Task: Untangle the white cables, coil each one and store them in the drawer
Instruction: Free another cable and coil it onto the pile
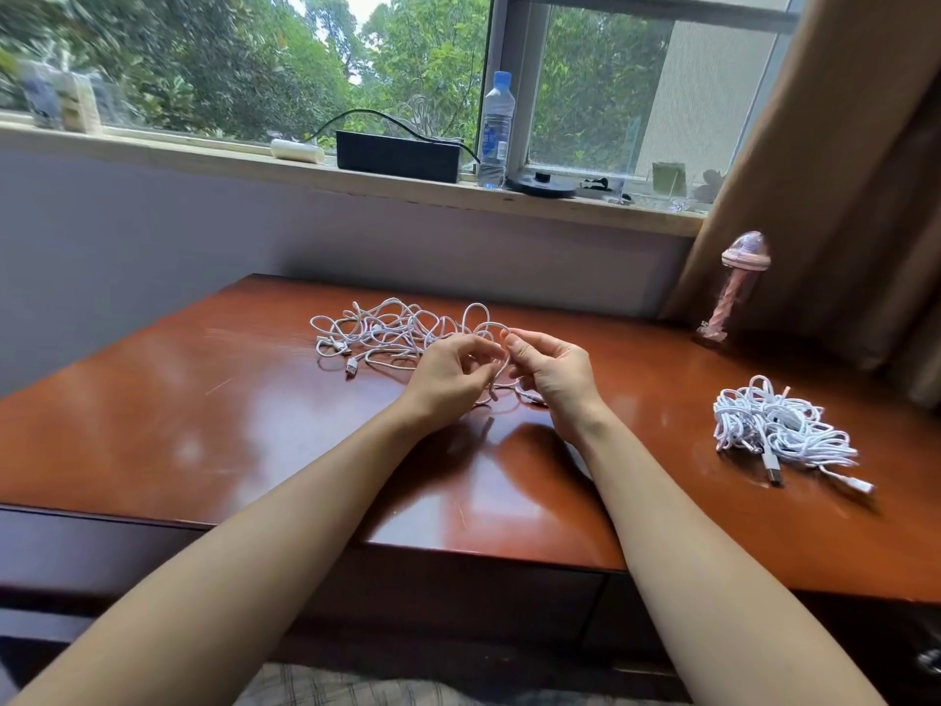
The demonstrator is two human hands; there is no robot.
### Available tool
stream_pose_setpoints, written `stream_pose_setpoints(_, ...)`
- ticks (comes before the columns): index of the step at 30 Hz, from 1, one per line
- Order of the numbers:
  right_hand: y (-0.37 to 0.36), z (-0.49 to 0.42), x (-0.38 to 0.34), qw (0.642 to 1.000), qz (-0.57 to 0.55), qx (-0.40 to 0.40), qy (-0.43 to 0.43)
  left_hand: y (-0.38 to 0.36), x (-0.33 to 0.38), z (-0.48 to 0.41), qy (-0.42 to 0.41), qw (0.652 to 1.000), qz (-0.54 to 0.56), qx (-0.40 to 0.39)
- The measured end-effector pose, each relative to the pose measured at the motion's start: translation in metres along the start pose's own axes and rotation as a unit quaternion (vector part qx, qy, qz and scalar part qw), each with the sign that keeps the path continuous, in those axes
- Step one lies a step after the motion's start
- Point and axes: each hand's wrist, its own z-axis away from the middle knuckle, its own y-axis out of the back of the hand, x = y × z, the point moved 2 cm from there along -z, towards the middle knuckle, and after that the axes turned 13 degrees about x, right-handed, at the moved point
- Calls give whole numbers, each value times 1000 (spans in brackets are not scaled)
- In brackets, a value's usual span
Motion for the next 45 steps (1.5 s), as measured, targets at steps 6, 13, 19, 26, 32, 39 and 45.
stream_pose_setpoints(6, 2, 3, -3, 1000, -3, -1, -11, -3, 7, 4, 64, 994, 92, -15)
stream_pose_setpoints(13, 0, 2, 0, 1000, 17, 0, 13, -6, 6, 6, 67, 993, 88, -43)
stream_pose_setpoints(19, 0, 3, -1, 999, -13, -17, 28, -4, 9, 5, 117, 986, 110, -32)
stream_pose_setpoints(26, -2, 2, 0, 999, -11, -22, 39, 1, 11, 5, 133, 982, 134, -25)
stream_pose_setpoints(32, -3, 1, 0, 999, -13, -49, 6, 1, 12, 7, 150, 972, 176, -48)
stream_pose_setpoints(39, -4, 0, 1, 995, -46, -90, 6, 3, 16, 8, 188, 956, 203, -100)
stream_pose_setpoints(45, -8, -3, 1, 986, -90, -129, -49, 0, 23, 14, 240, 925, 228, -187)
